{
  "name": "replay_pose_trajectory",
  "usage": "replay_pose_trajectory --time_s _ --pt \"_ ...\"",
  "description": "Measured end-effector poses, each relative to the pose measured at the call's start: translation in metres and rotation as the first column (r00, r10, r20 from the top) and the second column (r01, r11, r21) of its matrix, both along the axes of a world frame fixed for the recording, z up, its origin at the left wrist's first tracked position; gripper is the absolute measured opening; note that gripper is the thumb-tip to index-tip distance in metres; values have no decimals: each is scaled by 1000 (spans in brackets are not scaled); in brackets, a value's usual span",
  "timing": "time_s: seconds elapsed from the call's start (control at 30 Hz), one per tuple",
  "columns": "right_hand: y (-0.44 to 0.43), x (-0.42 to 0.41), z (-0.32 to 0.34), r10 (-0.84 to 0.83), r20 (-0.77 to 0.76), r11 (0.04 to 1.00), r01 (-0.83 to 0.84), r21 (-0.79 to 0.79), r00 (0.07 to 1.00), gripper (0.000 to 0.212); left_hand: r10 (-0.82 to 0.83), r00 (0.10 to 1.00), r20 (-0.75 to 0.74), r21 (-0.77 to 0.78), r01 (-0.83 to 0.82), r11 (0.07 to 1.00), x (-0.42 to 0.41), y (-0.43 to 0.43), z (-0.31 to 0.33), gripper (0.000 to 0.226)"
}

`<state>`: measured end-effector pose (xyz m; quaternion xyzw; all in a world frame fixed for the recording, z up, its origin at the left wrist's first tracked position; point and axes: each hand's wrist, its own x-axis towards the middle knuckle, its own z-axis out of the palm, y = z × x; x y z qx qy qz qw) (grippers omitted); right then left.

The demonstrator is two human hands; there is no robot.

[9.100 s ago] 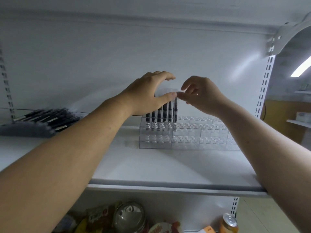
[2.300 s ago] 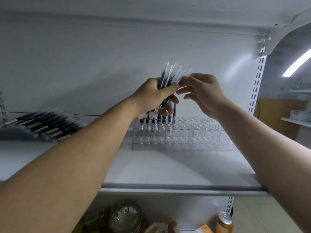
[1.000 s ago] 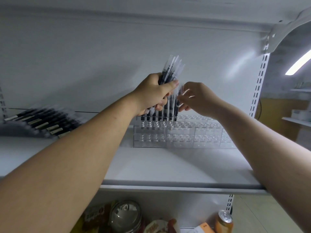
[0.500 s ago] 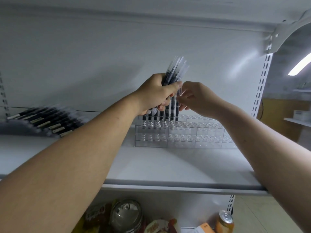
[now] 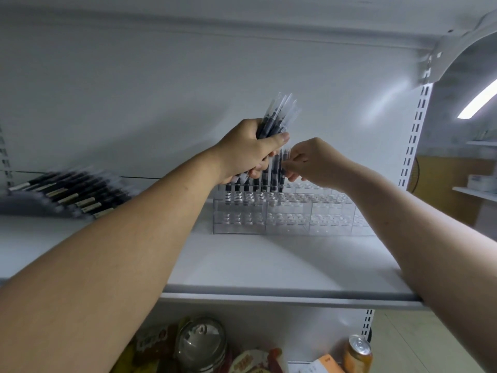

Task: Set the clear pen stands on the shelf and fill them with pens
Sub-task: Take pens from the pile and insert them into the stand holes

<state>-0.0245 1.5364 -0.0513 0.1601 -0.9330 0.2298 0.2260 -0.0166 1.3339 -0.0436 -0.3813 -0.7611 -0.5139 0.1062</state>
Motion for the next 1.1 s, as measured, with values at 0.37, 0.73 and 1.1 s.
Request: replay_pose_trajectory --time_s 0.37,0.73,1.1 --pt "6 12 19 157 -221 876 -239 -418 962 13 -35 996 86 49 30 998 1 1 0 21" --pt "2 14 18 424 -154 609 -406 -681 893 20 -34 997 75 58 30 998 3 1 1 24" --pt "-5 17 20 328 -292 492 -427 -759 898 18 -7 995 103 78 -1 997 3 -1 4 21"
